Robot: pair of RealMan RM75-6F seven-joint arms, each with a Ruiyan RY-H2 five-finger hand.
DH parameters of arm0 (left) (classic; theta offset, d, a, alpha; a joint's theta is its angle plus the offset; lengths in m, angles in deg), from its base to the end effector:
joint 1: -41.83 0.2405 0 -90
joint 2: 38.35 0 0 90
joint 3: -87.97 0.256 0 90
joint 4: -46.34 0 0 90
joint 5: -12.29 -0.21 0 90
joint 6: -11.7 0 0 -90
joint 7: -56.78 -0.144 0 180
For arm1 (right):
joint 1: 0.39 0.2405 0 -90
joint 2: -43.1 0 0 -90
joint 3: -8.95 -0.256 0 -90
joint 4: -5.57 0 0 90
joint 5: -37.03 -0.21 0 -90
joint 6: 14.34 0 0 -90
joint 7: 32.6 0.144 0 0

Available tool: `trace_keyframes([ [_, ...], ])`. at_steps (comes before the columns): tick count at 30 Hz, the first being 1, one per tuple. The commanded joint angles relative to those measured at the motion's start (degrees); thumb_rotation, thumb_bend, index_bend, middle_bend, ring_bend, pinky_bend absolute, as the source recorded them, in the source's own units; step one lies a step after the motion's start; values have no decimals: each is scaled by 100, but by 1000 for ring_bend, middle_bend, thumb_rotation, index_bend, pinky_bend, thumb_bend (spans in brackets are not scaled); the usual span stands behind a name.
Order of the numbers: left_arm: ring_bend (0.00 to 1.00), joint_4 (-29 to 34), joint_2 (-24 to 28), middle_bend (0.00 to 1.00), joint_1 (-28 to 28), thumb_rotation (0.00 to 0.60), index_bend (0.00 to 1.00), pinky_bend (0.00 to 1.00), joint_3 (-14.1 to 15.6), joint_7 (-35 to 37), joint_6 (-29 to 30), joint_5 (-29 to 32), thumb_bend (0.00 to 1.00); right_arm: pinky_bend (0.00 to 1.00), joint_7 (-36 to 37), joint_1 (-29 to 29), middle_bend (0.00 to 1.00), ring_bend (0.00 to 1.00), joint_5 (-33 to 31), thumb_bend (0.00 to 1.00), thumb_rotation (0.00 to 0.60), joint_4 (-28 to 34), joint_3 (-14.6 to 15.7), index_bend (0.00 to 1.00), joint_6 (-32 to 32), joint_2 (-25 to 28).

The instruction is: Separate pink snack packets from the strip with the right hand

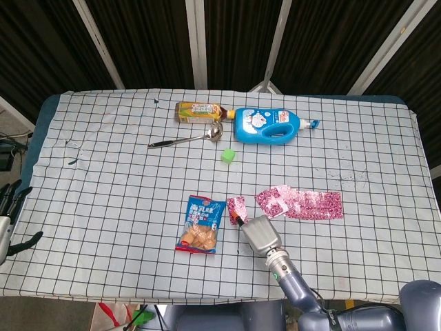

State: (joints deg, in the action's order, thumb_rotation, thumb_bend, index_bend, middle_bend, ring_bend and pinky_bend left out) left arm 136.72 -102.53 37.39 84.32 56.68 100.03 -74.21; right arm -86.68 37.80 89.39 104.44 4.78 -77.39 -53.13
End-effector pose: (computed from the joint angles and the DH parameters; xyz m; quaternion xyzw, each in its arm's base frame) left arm -0.3131 0.1818 0.1710 -0.5869 -0.3564 -0.4004 0.6068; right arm -0.1284 -0.2563 -0.0654 0.8103 -0.3269 0.2510 0.4166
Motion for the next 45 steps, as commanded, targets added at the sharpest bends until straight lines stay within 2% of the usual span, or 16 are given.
trace_keyframes([
  [1, 0, -7, 7, 17, 4, 600, 132, 116, -9, 13, 5, 16, 275, 600, 23, 16, 836, 824, -22, 835, 600, 25, -36, 144, -65, 10],
  [11, 0, 3, 14, 17, 18, 600, 133, 117, -15, 12, 30, 25, 275, 600, 259, -90, 836, 824, 24, 835, 600, 41, -107, 144, -395, 393],
  [19, 0, 37, -7, 17, 37, 600, 133, 116, -22, -83, 66, 39, 275, 600, 551, -192, 836, 824, -161, 834, 600, -70, 11, 144, -236, 824],
  [32, 0, 51, -22, 17, 45, 600, 133, 116, -40, -146, 75, 70, 275, 600, 946, -255, 836, 824, -91, 835, 600, -346, 191, 144, -27, 817],
  [45, 0, 42, -31, 17, 30, 600, 133, 116, -44, -162, 40, 84, 275, 600, 945, -284, 836, 824, -81, 836, 600, -350, 271, 144, -71, 827],
])
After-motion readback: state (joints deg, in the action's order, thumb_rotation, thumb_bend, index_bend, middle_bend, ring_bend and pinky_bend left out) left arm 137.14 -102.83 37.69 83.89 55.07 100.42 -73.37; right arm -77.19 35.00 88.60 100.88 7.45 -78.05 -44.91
